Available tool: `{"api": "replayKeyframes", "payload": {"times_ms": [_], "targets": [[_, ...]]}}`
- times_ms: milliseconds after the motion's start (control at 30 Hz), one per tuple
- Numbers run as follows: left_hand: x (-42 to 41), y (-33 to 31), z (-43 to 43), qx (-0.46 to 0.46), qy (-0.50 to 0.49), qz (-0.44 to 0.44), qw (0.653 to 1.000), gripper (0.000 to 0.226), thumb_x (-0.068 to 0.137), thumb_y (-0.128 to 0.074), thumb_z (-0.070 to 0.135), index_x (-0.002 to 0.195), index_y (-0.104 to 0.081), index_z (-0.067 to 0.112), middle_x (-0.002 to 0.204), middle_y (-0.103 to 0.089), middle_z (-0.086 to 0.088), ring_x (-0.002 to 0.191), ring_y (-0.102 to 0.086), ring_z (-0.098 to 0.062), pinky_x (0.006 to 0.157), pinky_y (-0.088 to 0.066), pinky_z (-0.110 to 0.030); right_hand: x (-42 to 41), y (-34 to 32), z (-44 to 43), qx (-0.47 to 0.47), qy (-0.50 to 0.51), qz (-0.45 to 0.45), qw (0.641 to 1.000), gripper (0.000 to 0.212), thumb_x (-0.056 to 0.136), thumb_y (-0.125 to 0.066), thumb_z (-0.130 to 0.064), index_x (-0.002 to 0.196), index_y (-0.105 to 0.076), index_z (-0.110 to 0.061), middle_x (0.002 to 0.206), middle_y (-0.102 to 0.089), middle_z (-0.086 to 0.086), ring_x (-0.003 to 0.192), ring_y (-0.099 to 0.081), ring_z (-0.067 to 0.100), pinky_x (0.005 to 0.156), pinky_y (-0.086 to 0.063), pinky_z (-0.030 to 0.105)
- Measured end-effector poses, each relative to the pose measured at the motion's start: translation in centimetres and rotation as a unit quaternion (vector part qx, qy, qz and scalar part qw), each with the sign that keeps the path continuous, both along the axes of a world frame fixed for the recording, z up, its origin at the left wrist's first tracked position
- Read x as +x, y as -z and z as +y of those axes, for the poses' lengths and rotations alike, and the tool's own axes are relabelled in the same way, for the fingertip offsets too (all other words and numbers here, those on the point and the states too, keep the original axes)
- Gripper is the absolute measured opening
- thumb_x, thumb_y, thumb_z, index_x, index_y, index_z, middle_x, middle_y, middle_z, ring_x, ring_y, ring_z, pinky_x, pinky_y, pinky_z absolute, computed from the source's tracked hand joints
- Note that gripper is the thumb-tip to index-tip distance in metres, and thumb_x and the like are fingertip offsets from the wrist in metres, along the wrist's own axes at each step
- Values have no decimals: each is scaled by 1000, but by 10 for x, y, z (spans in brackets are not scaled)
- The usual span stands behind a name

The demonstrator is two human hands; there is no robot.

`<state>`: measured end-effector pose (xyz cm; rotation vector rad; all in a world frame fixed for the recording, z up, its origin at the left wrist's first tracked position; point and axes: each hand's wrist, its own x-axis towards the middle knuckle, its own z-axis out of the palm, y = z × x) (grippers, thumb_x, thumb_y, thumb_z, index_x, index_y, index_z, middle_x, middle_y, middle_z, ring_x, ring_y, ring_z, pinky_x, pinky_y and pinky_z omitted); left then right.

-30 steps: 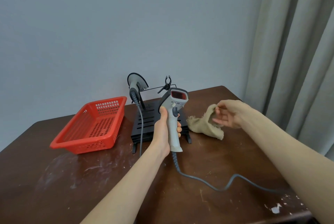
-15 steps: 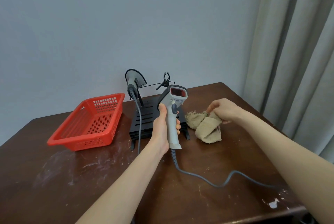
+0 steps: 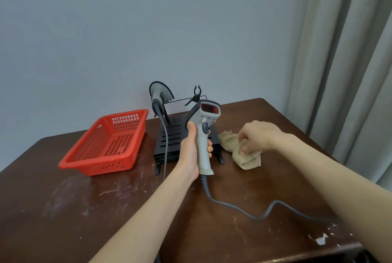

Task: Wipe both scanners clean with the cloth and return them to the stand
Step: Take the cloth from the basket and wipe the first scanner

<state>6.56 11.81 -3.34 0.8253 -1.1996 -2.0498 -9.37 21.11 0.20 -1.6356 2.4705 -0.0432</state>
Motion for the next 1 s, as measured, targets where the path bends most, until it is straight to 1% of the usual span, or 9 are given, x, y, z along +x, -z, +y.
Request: {"api": "replayKeyframes", "payload": {"times_ms": [100, 233, 433, 500, 600, 667, 733, 867, 1000], "targets": [[2, 0, -2, -1, -4, 0, 1000, 66, 88, -38, 65, 98, -64, 6, 59, -52, -3, 44, -47, -12, 42, -41, -21, -7, -20, 0, -138, 32, -153, 978, 17, 81, -65, -32, 70, -62, -19, 69, -55, -6, 70, -53, 16, 55, -38, 25], [1, 0, -1, 6, 4, 5, 1000, 65, 88, -38, 65, 96, -63, 6, 58, -52, -2, 44, -46, -11, 42, -40, -22, -11, -39, -8, -299, 125, -434, 840, 22, 89, -59, -29, 85, -62, -8, 75, -57, 9, 64, -52, 17, 55, -40, 27], [0, 1, 1, 2, 5, 9, 1000, 65, 88, -38, 64, 97, -65, 6, 59, -53, -3, 43, -46, -12, 42, -40, -22, 0, -49, -8, -454, 133, -516, 714, 8, 83, -68, -12, 77, -64, -9, 78, -65, 4, 69, -62, 15, 63, -51, 26], [-1, 1, 2, 0, 0, 7, 1000, 65, 88, -39, 64, 97, -65, 5, 58, -53, -3, 44, -46, -12, 42, -41, -22, 17, -48, -11, -485, 105, -463, 734, 16, 79, -70, -16, 69, -63, -5, 67, -60, 3, 62, -57, 11, 59, -48, 24], [-5, -2, 7, -2, -3, -2, 1000, 62, 89, -40, 63, 92, -64, 6, 57, -54, -4, 44, -47, -13, 42, -41, -23, 40, -37, -15, -468, 44, -291, 833, 27, 84, -64, -23, 59, -62, -14, 52, -47, -3, 52, -41, 9, 55, -35, 21], [-8, -3, 9, -13, -14, -12, 1000, 59, 90, -41, 62, 88, -62, 7, 57, -55, -4, 44, -48, -14, 42, -41, -24, 50, -28, -17, -470, 26, -158, 868, 20, 90, -57, -23, 82, -75, -23, 59, -60, -3, 57, -53, 14, 56, -40, 27], [-8, -5, 8, -32, -26, -18, 999, 58, 91, -41, 61, 88, -61, 6, 57, -55, -5, 44, -48, -14, 43, -41, -24, 56, -26, -17, -486, 25, -110, 867, 22, 91, -54, -18, 98, -74, -25, 75, -70, 1, 69, -61, 22, 64, -48, 32], [-7, -9, 5, -70, -32, -18, 997, 59, 92, -40, 60, 84, -62, 6, 57, -55, -5, 45, -48, -15, 43, -42, -26, 62, -27, -21, -516, -35, -170, 839, 26, 89, -57, -12, 107, -72, -24, 98, -72, -7, 87, -64, 9, 76, -47, 21], [-7, -13, 5, -70, -29, -11, 997, 60, 92, -39, 60, 80, -61, 6, 57, -55, -6, 44, -47, -15, 42, -41, -24, 55, -22, -20, -508, -52, -98, 854, 24, 88, -55, -12, 102, -73, -19, 109, -65, -7, 88, -59, 15, 66, -43, 28]]}}
